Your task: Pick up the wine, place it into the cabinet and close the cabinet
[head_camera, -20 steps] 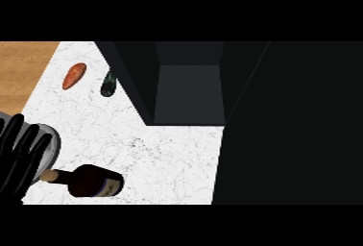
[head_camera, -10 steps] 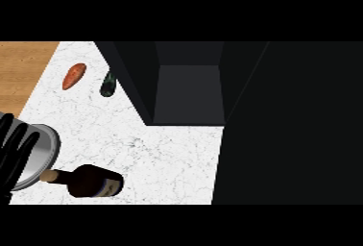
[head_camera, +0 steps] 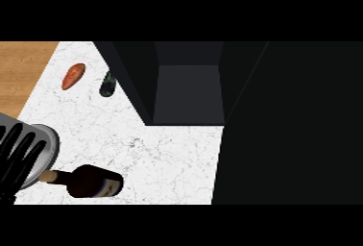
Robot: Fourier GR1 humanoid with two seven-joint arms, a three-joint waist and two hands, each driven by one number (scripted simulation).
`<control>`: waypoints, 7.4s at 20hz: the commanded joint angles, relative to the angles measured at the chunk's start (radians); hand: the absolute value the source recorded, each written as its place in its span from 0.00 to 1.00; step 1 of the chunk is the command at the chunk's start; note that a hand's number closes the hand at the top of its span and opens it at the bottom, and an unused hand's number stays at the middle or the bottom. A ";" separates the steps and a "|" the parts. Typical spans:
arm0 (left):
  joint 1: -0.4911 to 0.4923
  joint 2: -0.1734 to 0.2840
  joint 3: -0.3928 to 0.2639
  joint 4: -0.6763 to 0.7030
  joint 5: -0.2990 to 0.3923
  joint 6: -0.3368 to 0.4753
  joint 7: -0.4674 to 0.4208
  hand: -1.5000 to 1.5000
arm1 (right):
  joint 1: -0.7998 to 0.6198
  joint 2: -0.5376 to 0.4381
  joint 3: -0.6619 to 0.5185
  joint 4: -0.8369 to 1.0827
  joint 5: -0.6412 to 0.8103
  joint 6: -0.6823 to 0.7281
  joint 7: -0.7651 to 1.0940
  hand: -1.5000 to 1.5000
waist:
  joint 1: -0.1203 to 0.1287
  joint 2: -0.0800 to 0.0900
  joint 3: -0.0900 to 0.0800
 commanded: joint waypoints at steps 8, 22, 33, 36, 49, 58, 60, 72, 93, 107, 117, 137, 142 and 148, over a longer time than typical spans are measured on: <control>0.107 -0.047 0.072 0.177 0.009 -0.189 -0.222 0.00 | 0.019 -0.005 -0.058 -0.124 -0.084 0.025 0.057 0.00 | -0.002 0.002 0.001; 0.022 -0.059 0.075 0.482 -0.117 -0.274 -0.422 0.00 | -0.091 0.035 -0.019 -0.087 -0.011 -0.016 0.133 0.00 | -0.002 0.003 0.001; -0.041 0.004 0.121 0.691 -0.073 -0.353 -0.539 0.00 | -0.057 0.026 -0.017 -0.159 -0.023 -0.020 0.172 0.00 | -0.006 0.002 0.001; -0.031 -0.053 0.045 0.612 -0.151 -0.283 -0.507 0.00 | -0.082 0.030 0.013 -0.139 0.003 -0.020 0.183 0.00 | -0.004 0.002 0.001; -0.079 0.000 0.098 0.905 -0.199 -0.371 -0.722 0.00 | -0.127 0.034 0.016 -0.163 0.008 -0.039 0.229 0.00 | -0.006 0.002 0.000; -0.079 -0.021 0.060 0.986 -0.237 -0.384 -0.796 0.00 | -0.075 -0.002 -0.063 -0.165 -0.056 0.014 0.201 0.00 | -0.007 0.002 0.001; -0.104 -0.056 0.031 0.951 -0.237 -0.344 -0.754 0.00 | -0.136 0.033 0.026 -0.148 0.036 -0.033 0.236 0.00 | -0.004 0.002 0.001; -0.150 -0.042 0.009 1.044 -0.165 -0.458 -0.786 1.00 | -0.151 0.025 -0.041 -0.118 -0.025 -0.023 0.222 0.00 | -0.004 0.002 0.001; -0.322 0.046 0.071 1.170 -0.416 -0.210 -1.170 1.00 | -0.124 0.027 -0.111 -0.062 -0.079 0.018 0.124 0.00 | -0.003 0.003 0.002; -0.282 -0.010 -0.015 0.683 -0.233 -0.220 -0.756 1.00 | -0.080 0.059 -0.044 -0.089 -0.033 0.024 0.137 0.00 | 0.000 0.000 0.002; -0.290 -0.064 -0.272 0.488 -0.293 -0.003 -0.567 1.00 | -0.017 0.032 -0.137 -0.114 -0.136 0.065 0.097 0.00 | -0.009 0.001 0.003; -0.748 -0.064 -0.684 0.578 -0.315 0.652 -0.395 1.00 | -0.041 0.073 -0.098 -0.051 -0.080 0.086 0.073 0.00 | -0.012 0.002 0.002; -0.808 -0.064 -0.599 0.670 -0.308 0.642 -0.405 1.00 | -0.075 0.034 -0.176 -0.136 -0.169 0.080 0.183 0.00 | -0.015 0.002 0.002; -0.824 -0.064 -0.679 0.754 -0.307 0.714 -0.487 1.00 | -0.084 0.075 -0.040 -0.075 -0.017 0.059 0.139 0.00 | -0.010 0.003 0.001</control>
